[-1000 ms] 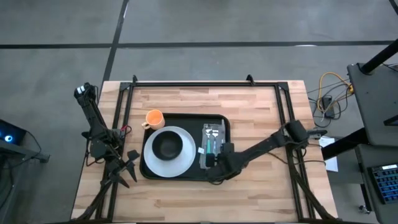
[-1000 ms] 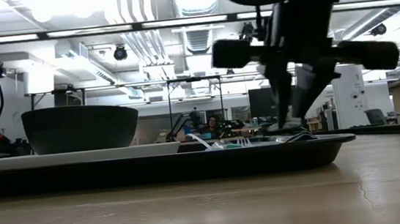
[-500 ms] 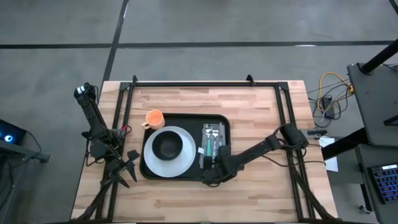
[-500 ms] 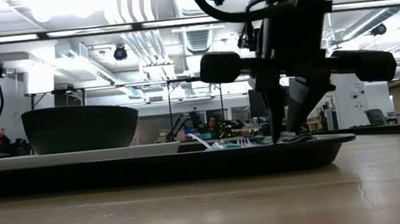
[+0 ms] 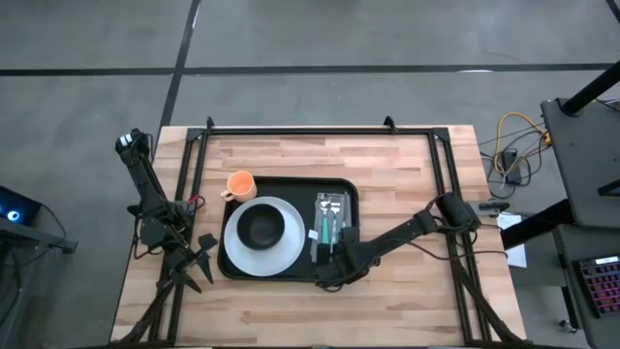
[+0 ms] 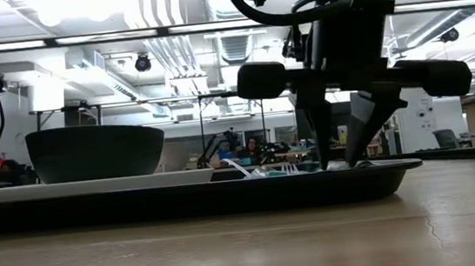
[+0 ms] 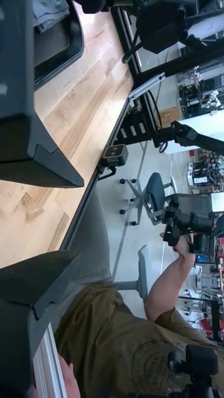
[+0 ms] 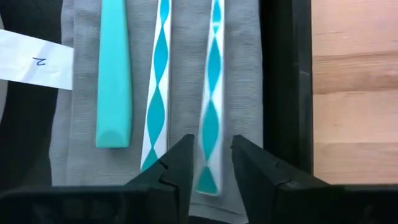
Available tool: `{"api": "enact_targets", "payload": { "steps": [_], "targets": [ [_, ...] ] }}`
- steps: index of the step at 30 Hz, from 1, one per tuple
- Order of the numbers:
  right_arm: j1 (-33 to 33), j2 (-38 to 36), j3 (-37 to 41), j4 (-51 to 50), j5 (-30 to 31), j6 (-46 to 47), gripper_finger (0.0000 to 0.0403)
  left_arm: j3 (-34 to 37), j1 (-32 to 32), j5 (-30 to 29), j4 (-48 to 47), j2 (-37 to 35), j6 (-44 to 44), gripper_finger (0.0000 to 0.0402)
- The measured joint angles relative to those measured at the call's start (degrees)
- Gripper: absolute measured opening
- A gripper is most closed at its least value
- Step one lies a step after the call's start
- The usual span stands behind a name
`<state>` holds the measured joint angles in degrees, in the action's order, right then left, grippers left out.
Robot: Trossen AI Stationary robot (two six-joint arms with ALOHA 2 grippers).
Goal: Set up tray
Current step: Put the green knife on the gray napkin to the right of the green spoon, then return to Home Position
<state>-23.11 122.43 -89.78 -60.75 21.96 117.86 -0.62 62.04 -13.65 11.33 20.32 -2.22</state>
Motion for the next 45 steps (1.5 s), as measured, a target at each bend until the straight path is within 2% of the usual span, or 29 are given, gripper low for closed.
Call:
{"api": "enact_targets", "payload": {
  "steps": [10, 17, 21, 25, 35, 39, 42, 45],
  "targets": [
    [0.0, 0.0, 0.0, 2.6, 0.0, -2.8, 0.0128, 0.0, 0.0, 0.0, 0.0, 0.0, 0.0, 0.0155],
    [0.0, -1.1, -0.1, 1.8, 0.1, -4.1, 0.0119, 0.0, 0.0, 0.0, 0.0, 0.0, 0.0, 0.0155],
    [0.1, -1.3, -2.2, -2.6, 0.3, -5.4, 0.0109, 0.0, 0.0, 0.0, 0.0, 0.0, 0.0, 0.0155],
    [0.1, -1.3, -5.2, -5.9, 2.3, -10.9, 0.0101, 0.0, 0.0, 0.0, 0.0, 0.0, 0.0, 0.0155],
    [0.1, -1.3, -13.9, -4.4, 3.6, -21.7, 0.0088, 0.0, 0.0, 0.0, 0.0, 0.0, 0.0, 0.0155],
    [0.2, -1.3, -17.2, -4.3, 6.3, -25.2, 0.0090, 0.0, 0.0, 0.0, 0.0, 0.0, 0.0, 0.0155],
    [0.2, -1.3, -19.8, -4.2, 7.6, -32.0, 0.0094, 0.0, 0.0, 0.0, 0.0, 0.0, 0.0, 0.0155],
    [0.1, -1.3, -21.8, -2.6, 13.0, -42.8, 0.0097, 0.0, 0.0, 0.0, 0.0, 0.0, 0.0, 0.0155]
  ]
}}
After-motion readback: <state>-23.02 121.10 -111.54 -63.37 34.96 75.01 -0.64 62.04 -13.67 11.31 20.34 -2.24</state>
